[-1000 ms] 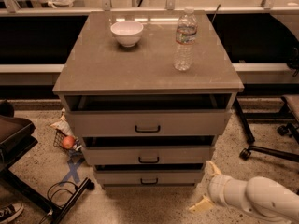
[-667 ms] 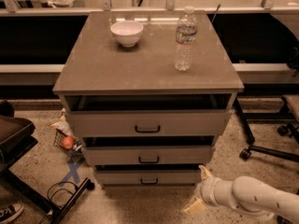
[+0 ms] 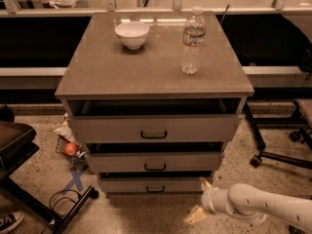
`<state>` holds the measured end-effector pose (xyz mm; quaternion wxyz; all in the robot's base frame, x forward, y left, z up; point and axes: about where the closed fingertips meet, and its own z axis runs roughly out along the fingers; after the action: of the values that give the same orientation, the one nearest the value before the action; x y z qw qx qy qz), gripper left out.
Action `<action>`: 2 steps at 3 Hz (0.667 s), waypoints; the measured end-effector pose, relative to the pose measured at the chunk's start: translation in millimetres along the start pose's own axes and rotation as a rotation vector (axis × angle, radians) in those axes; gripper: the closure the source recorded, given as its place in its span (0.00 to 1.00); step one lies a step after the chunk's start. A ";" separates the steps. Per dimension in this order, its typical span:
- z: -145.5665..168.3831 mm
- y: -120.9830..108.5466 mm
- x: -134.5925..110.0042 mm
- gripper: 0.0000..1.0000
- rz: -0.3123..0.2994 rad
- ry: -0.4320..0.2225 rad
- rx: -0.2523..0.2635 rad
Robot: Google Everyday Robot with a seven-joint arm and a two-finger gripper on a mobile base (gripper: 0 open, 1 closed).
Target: Open bottom drawer
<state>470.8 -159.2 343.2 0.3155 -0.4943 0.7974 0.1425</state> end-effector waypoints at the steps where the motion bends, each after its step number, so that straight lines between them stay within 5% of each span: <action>1: 25.0 -10.3 6.3 0.00 0.027 0.008 -0.030; 2: 58.8 -25.7 13.7 0.00 0.030 0.009 -0.074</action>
Offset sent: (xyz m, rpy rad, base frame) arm 0.0838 0.0103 -0.0854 0.0446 0.0947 0.0418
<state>510.4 -149.2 291.9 0.2915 -0.4944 0.8001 0.1743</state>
